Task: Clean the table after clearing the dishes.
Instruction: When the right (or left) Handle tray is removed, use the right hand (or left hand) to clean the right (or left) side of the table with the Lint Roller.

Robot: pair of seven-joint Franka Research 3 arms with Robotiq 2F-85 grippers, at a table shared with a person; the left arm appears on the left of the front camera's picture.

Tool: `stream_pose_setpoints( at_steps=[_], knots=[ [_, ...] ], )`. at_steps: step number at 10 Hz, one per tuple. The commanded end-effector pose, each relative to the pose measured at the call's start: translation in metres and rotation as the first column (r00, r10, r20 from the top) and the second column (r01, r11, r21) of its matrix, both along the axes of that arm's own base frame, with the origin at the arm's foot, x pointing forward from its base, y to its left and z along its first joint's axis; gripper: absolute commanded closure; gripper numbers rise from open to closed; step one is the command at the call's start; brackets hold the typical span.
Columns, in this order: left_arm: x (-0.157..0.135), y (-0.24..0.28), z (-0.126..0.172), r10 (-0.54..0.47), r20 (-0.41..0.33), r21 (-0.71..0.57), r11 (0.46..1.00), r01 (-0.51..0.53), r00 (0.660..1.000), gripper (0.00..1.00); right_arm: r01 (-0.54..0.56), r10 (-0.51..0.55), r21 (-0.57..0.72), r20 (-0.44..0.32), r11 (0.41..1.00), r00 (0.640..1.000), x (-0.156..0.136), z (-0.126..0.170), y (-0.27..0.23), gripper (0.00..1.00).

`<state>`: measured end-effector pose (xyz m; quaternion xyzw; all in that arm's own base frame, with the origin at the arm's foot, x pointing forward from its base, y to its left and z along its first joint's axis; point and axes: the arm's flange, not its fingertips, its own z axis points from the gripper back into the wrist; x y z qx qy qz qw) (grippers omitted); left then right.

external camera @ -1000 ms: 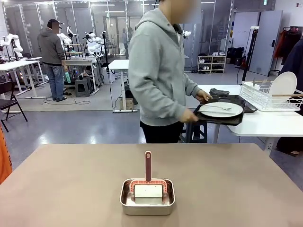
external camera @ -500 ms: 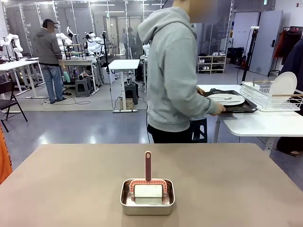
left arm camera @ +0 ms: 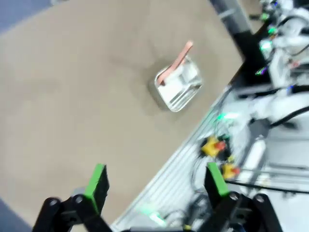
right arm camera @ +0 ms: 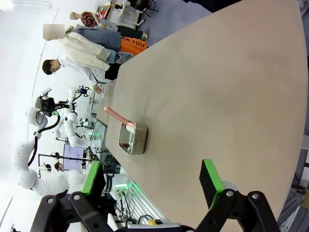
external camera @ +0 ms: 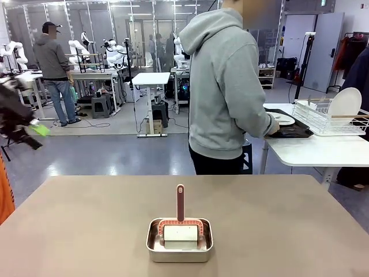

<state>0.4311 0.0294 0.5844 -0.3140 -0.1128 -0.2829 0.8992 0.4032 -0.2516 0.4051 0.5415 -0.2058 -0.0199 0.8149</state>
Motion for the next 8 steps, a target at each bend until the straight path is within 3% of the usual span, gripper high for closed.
stream_pose_setpoints(
  at_steps=[1,2,4,5,7,8],
  knots=[
    [0.013,-0.051,-0.013,-0.176,0.106,0.237,0.96,0.147,0.979,0.0,-0.005,0.005,0.004,0.015,1.0,1.0,-0.002,0.003,0.0,0.0],
    [0.019,-0.088,-0.023,-0.263,0.129,0.316,0.925,0.212,0.956,0.0,-0.005,0.005,0.004,0.015,1.0,1.0,-0.002,0.003,0.0,0.0],
    [0.022,-0.158,-0.069,-0.457,0.052,0.428,0.814,0.393,0.888,0.0,-0.005,0.005,0.004,0.015,1.0,1.0,-0.002,0.003,0.0,0.0],
    [0.017,-0.182,-0.079,-0.51,0.06,0.447,0.782,0.434,0.858,0.0,-0.005,0.005,0.004,0.015,1.0,1.0,-0.002,0.003,0.0,0.0],
    [0.005,-0.197,-0.084,-0.554,0.049,0.408,0.77,0.49,0.831,0.0,-0.005,0.005,0.004,0.015,1.0,1.0,-0.002,0.003,0.0,0.0],
    [-0.002,-0.191,-0.077,-0.538,0.092,0.418,0.785,0.458,0.838,0.0,-0.005,0.005,0.004,0.015,1.0,1.0,-0.002,0.003,0.0,0.0]
  ],
)
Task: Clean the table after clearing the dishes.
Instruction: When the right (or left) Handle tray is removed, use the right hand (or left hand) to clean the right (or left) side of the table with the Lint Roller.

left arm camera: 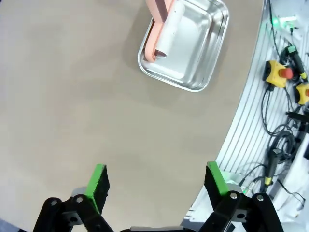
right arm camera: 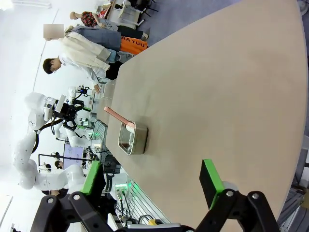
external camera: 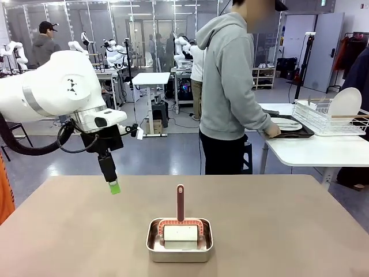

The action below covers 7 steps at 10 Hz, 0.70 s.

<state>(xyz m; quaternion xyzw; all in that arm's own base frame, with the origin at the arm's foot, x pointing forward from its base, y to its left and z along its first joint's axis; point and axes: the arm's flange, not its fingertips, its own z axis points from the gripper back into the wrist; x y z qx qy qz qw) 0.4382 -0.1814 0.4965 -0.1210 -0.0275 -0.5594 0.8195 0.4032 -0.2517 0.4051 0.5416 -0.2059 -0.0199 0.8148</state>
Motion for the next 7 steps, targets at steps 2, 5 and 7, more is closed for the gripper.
stream_pose_setpoints(
  at_steps=[2,5,7],
  knots=[
    [0.003,-0.002,-0.003,0.004,-0.011,0.006,1.0,-0.004,1.0,0.0,-0.005,0.005,0.004,0.015,1.0,1.0,-0.002,0.003,0.0,0.0],
    [0.001,0.0,-0.004,0.001,-0.011,0.002,1.0,-0.001,1.0,0.0,-0.005,0.005,0.004,0.015,1.0,1.0,-0.002,0.003,0.0,0.0],
    [0.012,-0.05,-0.016,-0.175,0.071,0.05,0.984,0.172,0.982,0.0,-0.005,0.005,0.004,0.015,1.0,1.0,-0.002,0.003,0.0,0.0]
  ],
)
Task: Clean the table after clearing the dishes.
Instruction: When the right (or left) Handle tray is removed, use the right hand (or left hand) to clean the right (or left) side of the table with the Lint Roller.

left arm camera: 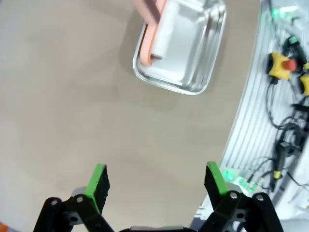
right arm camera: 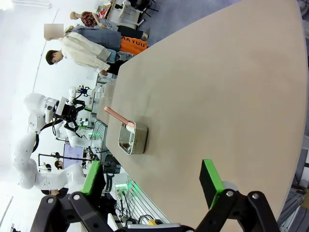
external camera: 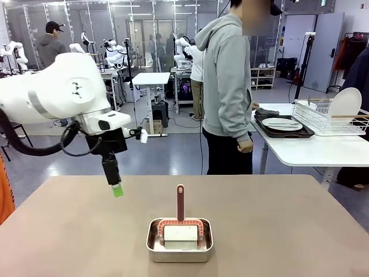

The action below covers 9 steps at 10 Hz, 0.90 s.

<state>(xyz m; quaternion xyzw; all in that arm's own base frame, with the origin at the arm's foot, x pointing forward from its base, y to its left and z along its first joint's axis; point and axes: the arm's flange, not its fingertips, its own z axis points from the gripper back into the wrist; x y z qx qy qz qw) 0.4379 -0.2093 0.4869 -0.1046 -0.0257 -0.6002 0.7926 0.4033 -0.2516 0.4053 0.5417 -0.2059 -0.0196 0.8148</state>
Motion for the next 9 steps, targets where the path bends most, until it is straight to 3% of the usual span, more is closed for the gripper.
stream_pose_setpoints(
  at_steps=[1,7,9],
  knots=[
    [0.023,-0.044,-0.016,-0.123,0.019,0.024,0.992,0.123,0.992,0.0,-0.005,0.005,0.004,0.015,1.0,1.0,-0.002,0.002,0.0,0.0],
    [0.077,-0.115,-0.031,-0.247,-0.03,0.102,0.963,0.249,0.969,0.0,-0.005,0.005,0.004,0.015,1.0,1.0,-0.002,0.002,0.0,0.0],
    [0.09,-0.129,-0.035,-0.28,-0.093,0.07,0.956,0.287,0.956,0.0,-0.005,0.005,0.004,0.015,1.0,1.0,-0.002,0.002,0.0,0.0]
  ],
)
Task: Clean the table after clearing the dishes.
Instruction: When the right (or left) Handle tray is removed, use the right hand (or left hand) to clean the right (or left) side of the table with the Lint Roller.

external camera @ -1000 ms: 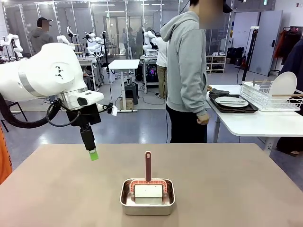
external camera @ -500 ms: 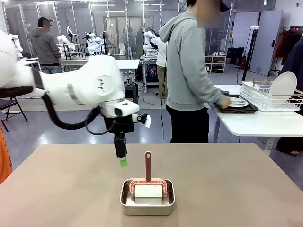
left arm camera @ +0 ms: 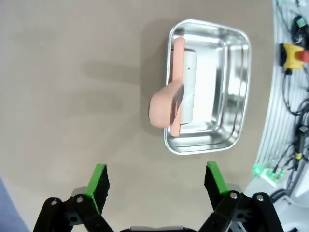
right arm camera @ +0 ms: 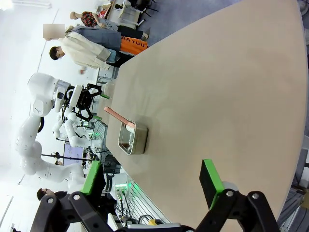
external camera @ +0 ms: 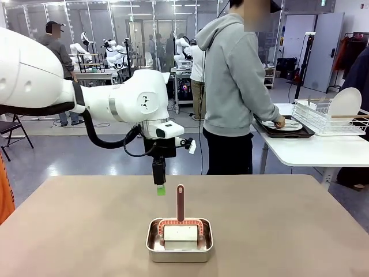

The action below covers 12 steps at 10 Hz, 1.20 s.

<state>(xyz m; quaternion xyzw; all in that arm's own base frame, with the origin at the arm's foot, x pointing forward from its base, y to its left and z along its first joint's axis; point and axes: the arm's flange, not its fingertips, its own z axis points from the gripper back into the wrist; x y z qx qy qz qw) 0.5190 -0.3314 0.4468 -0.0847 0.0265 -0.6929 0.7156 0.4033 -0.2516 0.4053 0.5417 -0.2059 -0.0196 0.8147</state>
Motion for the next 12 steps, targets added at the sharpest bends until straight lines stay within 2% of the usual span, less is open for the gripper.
stream_pose_setpoints(
  at_steps=[1,5,9,12],
  knots=[
    [0.011,-0.014,0.002,-0.039,-0.07,0.011,0.999,0.04,0.997,0.0,-0.005,0.005,0.004,0.015,1.0,1.0,-0.002,0.002,0.0,0.0],
    [0.017,-0.031,-0.005,-0.033,-0.084,0.038,0.999,0.036,0.996,0.0,-0.005,0.005,0.004,0.015,1.0,1.0,-0.002,0.002,0.0,0.0],
    [0.017,-0.048,-0.013,-0.069,-0.115,0.021,0.997,0.072,0.991,0.0,-0.005,0.005,0.004,0.015,1.0,1.0,-0.002,0.002,0.0,0.0],
    [0.014,-0.053,-0.022,-0.083,-0.158,0.016,0.996,0.087,0.984,0.0,-0.005,0.005,0.004,0.015,1.0,1.0,-0.002,0.002,0.0,0.0]
  ],
)
